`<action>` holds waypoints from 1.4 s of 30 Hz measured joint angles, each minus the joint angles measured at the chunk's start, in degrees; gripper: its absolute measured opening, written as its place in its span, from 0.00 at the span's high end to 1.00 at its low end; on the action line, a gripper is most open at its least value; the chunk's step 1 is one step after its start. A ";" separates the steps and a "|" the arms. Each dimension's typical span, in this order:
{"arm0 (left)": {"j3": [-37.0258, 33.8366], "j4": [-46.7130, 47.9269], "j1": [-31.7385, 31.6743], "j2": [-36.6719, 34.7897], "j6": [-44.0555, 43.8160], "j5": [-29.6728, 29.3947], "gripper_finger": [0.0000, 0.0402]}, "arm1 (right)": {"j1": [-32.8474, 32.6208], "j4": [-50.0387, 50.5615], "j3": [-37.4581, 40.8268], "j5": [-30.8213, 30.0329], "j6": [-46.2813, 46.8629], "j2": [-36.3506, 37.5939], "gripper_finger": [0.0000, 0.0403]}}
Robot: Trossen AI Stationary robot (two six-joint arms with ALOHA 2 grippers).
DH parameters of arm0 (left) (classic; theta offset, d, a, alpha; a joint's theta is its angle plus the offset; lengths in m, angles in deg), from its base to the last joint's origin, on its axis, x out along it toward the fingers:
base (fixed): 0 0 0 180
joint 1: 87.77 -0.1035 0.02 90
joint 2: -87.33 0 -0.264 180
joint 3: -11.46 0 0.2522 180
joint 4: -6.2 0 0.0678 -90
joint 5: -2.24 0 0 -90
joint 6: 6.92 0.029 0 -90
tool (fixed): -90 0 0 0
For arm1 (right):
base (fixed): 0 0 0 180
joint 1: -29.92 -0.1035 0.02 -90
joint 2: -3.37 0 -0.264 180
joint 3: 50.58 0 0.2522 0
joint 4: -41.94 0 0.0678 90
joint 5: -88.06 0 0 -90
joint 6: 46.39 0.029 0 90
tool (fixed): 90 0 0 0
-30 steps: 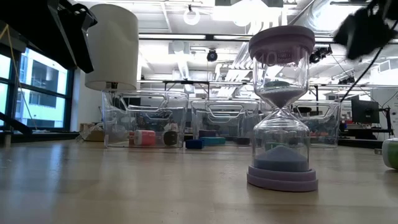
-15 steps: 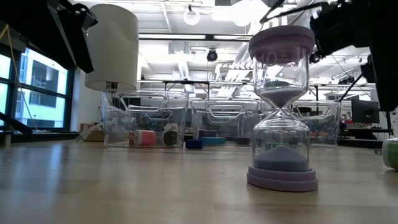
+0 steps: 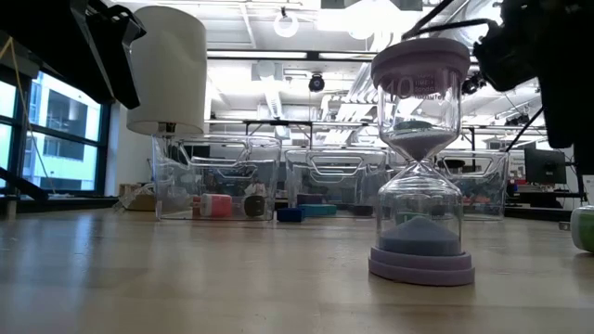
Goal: Pick & Place Office items
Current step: Put the light green charger adapter into the left transparent bin
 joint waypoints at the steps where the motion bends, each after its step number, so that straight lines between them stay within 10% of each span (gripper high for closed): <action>1: 0.00 -0.02 0.00 0.02 -0.01 0.00 0.47 | -0.38 0.02 0.00 -0.97 -0.02 0.00 0.39; 33: 0.00 -0.24 0.61 0.02 -0.60 0.00 0.47 | -0.90 -6.05 -0.54 2.78 -7.84 -17.27 0.40; 42: 0.00 -0.48 1.59 0.02 -1.53 -0.01 0.47 | -0.92 -4.92 -0.28 1.67 -8.82 -17.03 0.71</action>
